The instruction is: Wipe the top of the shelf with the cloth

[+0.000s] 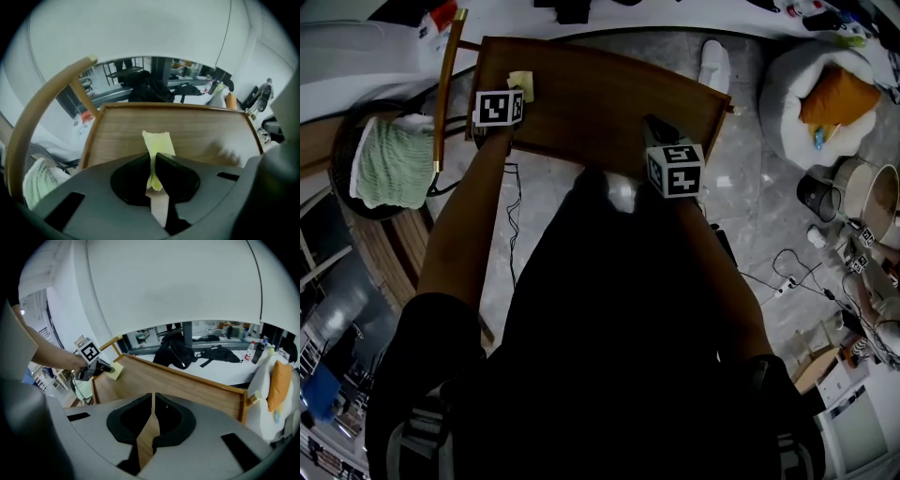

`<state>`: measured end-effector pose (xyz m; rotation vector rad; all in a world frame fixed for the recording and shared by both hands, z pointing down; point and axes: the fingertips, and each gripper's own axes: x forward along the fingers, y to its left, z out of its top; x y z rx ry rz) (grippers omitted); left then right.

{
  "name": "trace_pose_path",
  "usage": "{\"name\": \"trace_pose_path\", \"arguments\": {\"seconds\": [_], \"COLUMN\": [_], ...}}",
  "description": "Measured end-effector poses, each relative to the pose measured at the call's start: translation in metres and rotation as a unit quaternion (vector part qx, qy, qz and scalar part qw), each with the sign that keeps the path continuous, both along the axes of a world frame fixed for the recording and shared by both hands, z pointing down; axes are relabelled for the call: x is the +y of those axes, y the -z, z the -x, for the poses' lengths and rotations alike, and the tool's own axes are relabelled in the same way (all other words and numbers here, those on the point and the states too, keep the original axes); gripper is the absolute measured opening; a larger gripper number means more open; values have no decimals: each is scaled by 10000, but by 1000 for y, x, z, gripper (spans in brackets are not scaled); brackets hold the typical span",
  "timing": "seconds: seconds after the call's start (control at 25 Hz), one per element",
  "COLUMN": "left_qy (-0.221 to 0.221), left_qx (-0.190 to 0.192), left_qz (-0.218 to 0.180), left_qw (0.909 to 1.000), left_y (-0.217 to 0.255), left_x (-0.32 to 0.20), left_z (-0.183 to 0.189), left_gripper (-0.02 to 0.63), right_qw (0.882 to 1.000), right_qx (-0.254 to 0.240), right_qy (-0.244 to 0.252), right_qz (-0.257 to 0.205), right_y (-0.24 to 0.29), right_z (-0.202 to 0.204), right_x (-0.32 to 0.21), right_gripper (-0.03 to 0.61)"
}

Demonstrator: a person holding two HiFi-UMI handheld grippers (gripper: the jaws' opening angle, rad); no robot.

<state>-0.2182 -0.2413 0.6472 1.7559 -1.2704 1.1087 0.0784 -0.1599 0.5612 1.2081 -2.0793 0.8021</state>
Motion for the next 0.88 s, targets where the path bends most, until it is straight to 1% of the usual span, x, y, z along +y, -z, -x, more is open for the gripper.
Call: {"name": "trace_pose_path", "arguments": {"seconds": [0.08, 0.16, 0.28, 0.4, 0.48, 0.56, 0.72, 0.8, 0.88], "left_qy": [-204, -582, -1166, -1356, -1421, -1534, -1881, -1963, -1990], "left_qx": [228, 424, 745, 1158, 1346, 1455, 1460, 1415, 1334], "left_qz": [20, 68, 181, 264, 325, 393, 379, 381, 350], "left_qw": [9995, 9974, 9902, 9836, 9801, 9766, 9705, 9695, 9702], "left_y": [3, 5, 6, 10, 14, 15, 18, 14, 10], "left_x": [17, 37, 71, 99, 114, 129, 143, 146, 147], "left_z": [-49, -109, -207, -292, -335, -369, -419, -432, -435], "left_gripper": [31, 31, 31, 31, 31, 31, 31, 31, 31], "right_qw": [9996, 9986, 9966, 9939, 9920, 9914, 9925, 9923, 9919], "right_qx": [3, 2, 43, 119, 127, 115, 126, 149, 160], "right_qy": [-274, -533, -829, -1090, -1246, -1291, -1203, -1217, -1243], "right_qz": [1, -16, -7, 71, 147, 197, 181, 176, 221], "right_y": [1, 2, 1, -7, -12, -16, -19, -19, -21], "right_z": [-34, -68, -121, -169, -192, -205, -225, -235, -241], "right_x": [3, 7, 21, 38, 49, 60, 67, 67, 69], "right_gripper": [34, 34, 34, 34, 34, 34, 34, 34, 34]}}
